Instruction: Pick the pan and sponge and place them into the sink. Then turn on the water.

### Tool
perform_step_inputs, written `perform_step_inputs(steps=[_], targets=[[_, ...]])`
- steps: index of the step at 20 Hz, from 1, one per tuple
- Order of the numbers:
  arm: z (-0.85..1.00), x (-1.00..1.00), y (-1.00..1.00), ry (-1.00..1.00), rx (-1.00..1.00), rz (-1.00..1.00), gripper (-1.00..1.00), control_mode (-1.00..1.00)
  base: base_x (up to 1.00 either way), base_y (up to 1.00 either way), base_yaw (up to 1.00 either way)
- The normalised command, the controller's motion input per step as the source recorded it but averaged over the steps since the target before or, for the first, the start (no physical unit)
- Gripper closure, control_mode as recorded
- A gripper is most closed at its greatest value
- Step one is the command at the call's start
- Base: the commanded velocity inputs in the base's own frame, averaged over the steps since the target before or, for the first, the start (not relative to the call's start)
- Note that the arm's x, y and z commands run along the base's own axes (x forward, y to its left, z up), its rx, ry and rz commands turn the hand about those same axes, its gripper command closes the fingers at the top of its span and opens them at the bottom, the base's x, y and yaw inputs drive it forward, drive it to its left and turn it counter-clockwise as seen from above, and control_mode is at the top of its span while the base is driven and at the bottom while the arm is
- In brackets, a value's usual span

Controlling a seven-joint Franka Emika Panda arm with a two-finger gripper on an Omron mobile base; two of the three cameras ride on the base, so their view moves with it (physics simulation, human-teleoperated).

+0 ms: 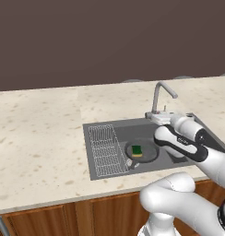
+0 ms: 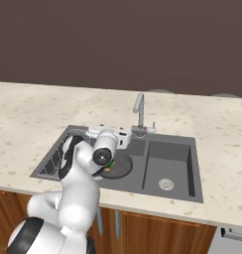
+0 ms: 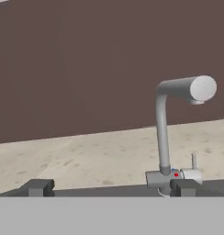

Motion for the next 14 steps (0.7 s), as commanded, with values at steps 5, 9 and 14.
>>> perform_step_inputs(steps=[5, 9, 14], targets=[[0.09, -0.07, -0.25, 0.0, 0.0, 0.0, -1.0, -1.0, 0.0, 0.0, 0.0], [0.02, -0.03, -0.24, 0.0, -0.01, 0.0, -1.0, -1.0, 0.0, 0.0, 0.0], [0.02, 0.09, -0.29, 0.0, -0.02, 0.0, -1.0, -1.0, 0.0, 0.0, 0.0]])
